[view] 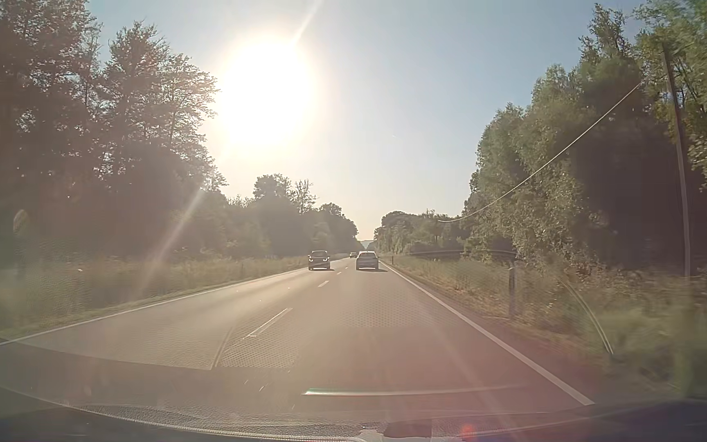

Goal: Follow the waypoints while adhering to traffic rules and regulations

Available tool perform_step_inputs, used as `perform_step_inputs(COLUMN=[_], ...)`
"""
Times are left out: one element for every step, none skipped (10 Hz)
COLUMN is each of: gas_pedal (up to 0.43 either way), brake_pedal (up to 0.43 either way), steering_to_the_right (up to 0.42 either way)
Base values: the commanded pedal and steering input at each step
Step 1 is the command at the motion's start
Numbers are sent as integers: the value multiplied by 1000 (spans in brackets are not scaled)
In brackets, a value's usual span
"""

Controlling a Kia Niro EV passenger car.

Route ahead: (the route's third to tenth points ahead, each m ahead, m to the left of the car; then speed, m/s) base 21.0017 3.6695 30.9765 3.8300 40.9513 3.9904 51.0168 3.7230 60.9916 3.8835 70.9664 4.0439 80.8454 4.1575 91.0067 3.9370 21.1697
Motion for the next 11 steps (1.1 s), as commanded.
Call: perform_step_inputs(gas_pedal=[138,138,138,150,150,157,157,157,169,169,169], brake_pedal=[0,0,0,0,0,0,0,0,0,0,0], steering_to_the_right=[1,1,1,1,1,1,1,1,1,1,1])
